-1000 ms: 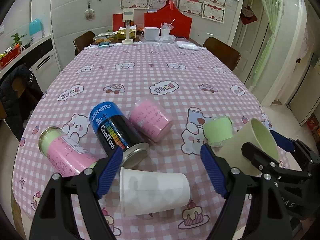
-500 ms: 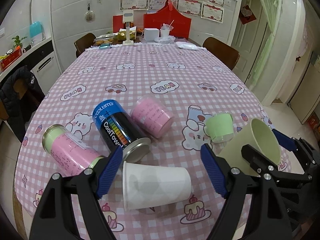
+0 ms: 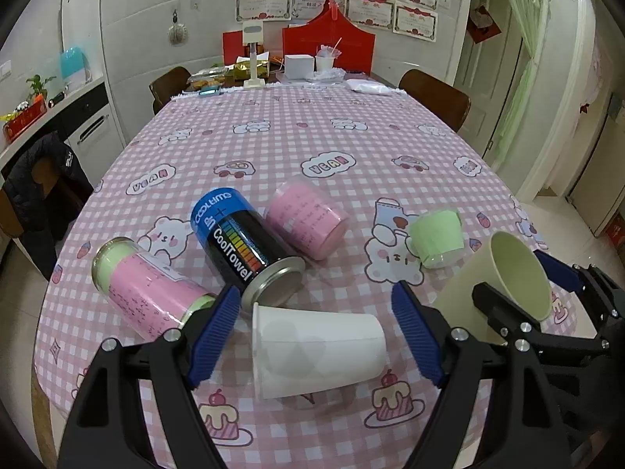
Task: Flip cup upside down
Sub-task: 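Carry the upright green cup with the right tool over the table, then lower the green cup onto the tablecloth and open the right tool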
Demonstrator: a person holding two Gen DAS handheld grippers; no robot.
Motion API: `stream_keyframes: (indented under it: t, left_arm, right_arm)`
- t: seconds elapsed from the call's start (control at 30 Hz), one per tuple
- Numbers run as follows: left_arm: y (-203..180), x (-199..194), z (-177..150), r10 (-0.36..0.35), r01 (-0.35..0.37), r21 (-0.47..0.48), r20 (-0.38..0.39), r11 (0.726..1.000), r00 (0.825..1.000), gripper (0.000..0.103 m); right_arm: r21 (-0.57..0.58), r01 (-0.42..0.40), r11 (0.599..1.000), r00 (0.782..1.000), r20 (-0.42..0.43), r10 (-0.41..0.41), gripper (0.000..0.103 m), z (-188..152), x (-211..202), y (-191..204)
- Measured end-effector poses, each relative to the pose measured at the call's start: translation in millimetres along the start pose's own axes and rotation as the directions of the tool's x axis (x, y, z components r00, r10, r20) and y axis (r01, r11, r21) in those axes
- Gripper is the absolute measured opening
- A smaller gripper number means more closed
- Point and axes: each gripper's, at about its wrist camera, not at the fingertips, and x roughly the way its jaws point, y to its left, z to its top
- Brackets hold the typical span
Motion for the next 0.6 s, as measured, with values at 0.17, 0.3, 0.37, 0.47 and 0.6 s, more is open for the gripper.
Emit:
stream_keyframes:
  t: [0.17,0.3,0.37,0.47,0.6]
  left_arm:
    - [2,-3,-1,0.009,-0.009,0.002,0.009,1.0,1.0,0.079]
    - [4,-6,-1,0.013,-0.013,-0.005,0.017,1.0,1.0,0.079]
    - [5,-8,-2,0.017,-0.017,-0.006,0.021,1.0,1.0,0.079]
    - [7,-11,-3,0.017,-0.016,-0.009,0.025,1.0,1.0,0.079]
    - [9,-18,-6,0.011,-0.011,-0.011,0.036,1.0,0.999,0.079]
  right_arm:
    - [0.012,-0.003,1.0,1.0,0.012,0.003,0.079,0,-1,0]
    - [0.023,-0.031,0.999,0.999,0.029,0.03,0.079,0,-5,2]
    - [0.021,-0.035,0.999,0.999,0.036,0.034,0.079,0,-7,4]
    - [0.025,-0.041,0.999,0.998,0.044,0.04,0.079,0,-10,6]
    - [0.032,-0.047,0.998,0.997,0.057,0.045,0.08,-1,-16,8]
